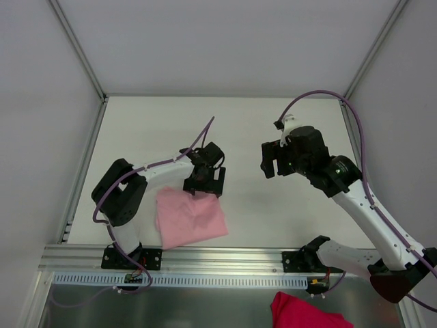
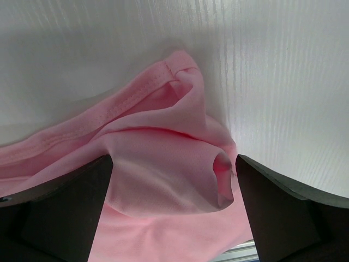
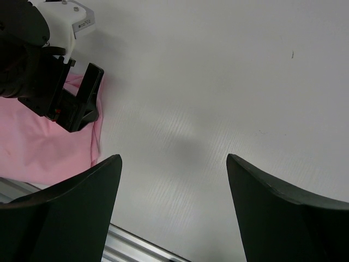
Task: Fold and stack the t-shirts
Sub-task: Fold the long partially folded tshirt into a neat square
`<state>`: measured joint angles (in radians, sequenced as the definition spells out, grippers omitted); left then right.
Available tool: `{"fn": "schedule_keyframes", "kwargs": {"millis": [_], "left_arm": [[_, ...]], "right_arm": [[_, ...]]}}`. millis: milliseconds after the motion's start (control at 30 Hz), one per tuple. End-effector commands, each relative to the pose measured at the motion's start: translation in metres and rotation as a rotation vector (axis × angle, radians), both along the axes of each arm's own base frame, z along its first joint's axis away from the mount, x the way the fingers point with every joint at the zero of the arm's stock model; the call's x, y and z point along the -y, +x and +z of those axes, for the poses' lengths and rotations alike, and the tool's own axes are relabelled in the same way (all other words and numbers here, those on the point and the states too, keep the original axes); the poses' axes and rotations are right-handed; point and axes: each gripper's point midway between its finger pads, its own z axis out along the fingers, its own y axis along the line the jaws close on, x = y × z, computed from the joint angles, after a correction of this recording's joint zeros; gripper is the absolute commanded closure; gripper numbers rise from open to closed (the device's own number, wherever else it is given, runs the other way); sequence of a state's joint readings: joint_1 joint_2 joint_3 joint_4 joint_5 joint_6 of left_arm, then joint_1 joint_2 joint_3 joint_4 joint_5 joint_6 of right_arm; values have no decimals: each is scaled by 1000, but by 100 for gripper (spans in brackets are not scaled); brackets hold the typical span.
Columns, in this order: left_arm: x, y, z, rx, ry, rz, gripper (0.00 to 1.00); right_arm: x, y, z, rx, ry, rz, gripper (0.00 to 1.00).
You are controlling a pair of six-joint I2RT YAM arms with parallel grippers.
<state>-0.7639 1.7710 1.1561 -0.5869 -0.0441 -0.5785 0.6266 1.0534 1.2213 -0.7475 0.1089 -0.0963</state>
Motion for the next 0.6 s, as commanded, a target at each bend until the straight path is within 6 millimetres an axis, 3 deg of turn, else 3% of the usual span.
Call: {"fn": "schedule_keyframes", "kwargs": {"millis": [0,267,333,400,433,533,567], "left_arm": [[8,21,11,87,-24,-23,1],[46,55,24,160,-111,-109,1],[51,65,35,208,-121,-99,1],[47,79,70,329,-148,-59,1],[44,82,71,345,-130,-46,1],[31,85,121,459,-153,-13,1],[27,82,128,468,-153,-9,1]], "right_arm": [[-3,-2,15,34,43,6,18],[-10,3,19,42,61,22,18],[-11,3,18,36,56,26,18],[-11,2,16,29,55,29,18],[-11,1,14,26,54,28,18],[-10,-1,12,18,58,24,18],[-9,-2,9,12,54,24,18]]}}
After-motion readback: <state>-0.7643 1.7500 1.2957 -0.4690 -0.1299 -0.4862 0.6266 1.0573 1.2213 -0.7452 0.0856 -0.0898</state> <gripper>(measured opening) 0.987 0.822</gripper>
